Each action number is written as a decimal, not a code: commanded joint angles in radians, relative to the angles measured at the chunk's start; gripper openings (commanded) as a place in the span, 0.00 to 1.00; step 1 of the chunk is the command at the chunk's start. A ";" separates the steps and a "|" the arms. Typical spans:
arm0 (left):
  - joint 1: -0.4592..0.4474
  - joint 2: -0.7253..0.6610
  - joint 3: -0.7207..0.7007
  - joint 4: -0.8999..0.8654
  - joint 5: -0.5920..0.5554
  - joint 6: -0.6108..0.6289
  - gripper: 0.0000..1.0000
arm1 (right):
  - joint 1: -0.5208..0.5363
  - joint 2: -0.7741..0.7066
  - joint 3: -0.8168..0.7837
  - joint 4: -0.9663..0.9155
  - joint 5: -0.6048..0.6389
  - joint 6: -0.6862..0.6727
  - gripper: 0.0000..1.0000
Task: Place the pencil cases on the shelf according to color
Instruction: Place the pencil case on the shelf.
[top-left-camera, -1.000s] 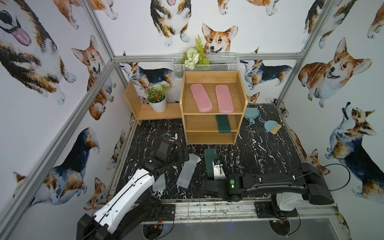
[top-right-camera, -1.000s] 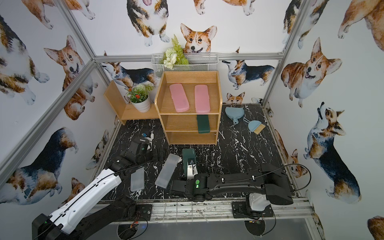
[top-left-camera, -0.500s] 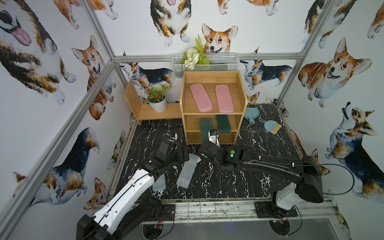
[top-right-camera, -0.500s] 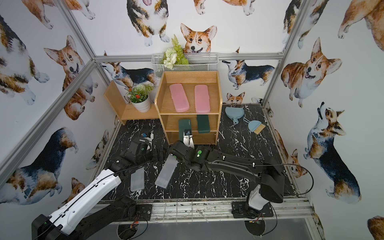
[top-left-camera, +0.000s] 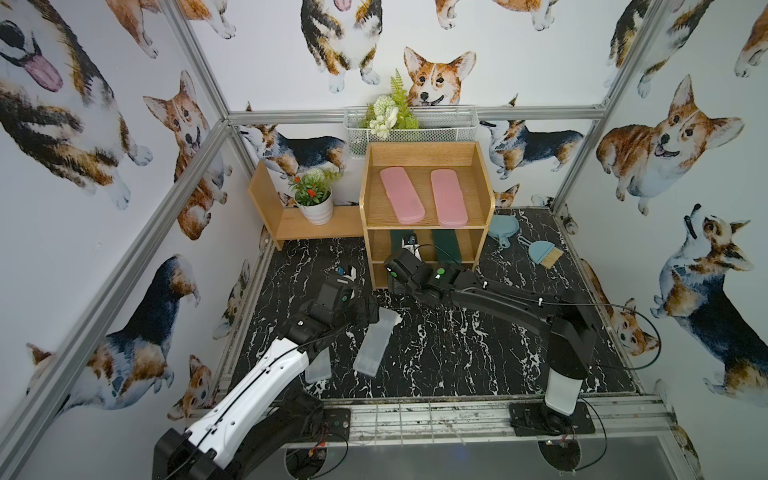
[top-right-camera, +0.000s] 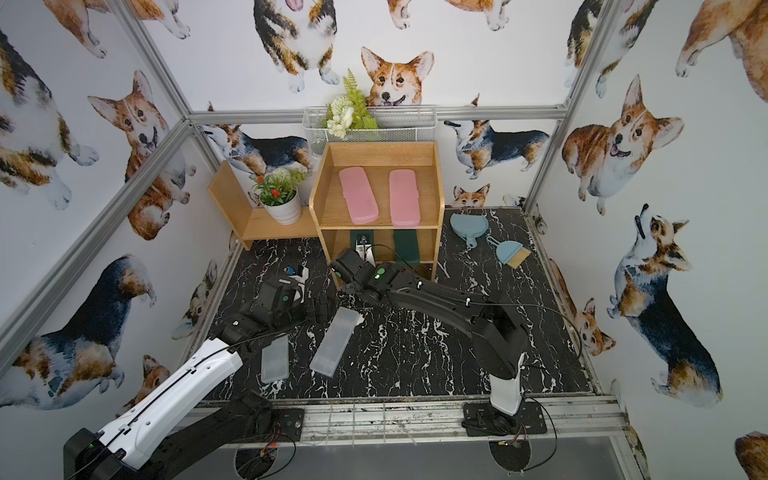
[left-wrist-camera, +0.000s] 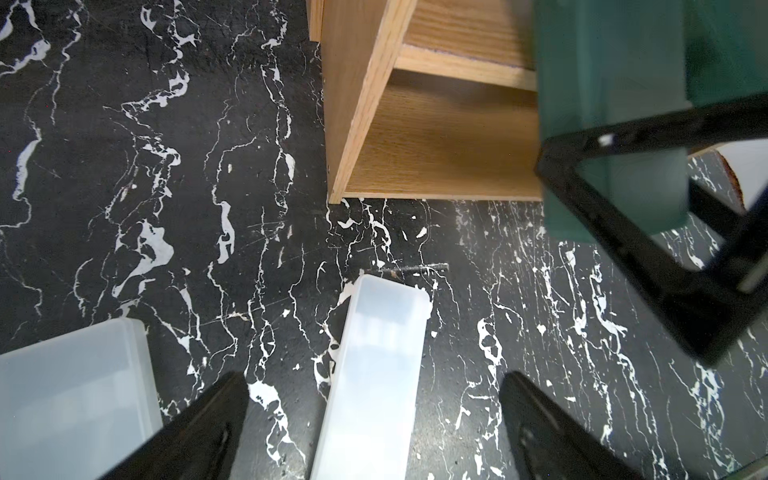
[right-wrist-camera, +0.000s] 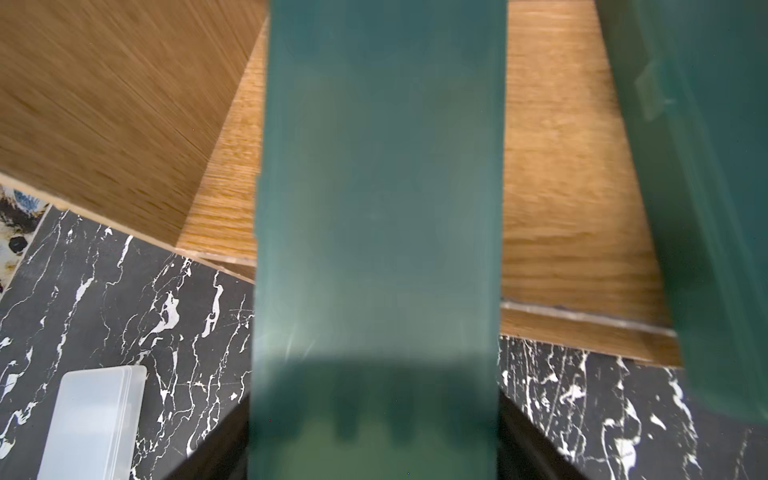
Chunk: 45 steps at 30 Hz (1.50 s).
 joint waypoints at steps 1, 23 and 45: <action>0.000 0.007 -0.001 0.020 0.031 0.014 0.99 | -0.002 0.016 0.028 -0.017 0.000 -0.004 0.88; 0.000 -0.035 -0.002 0.034 0.049 0.015 0.99 | 0.103 -0.178 -0.123 -0.024 0.038 0.109 0.91; 0.001 0.007 -0.002 0.022 0.009 0.009 1.00 | 0.016 -0.238 -0.359 0.312 -0.113 0.038 0.32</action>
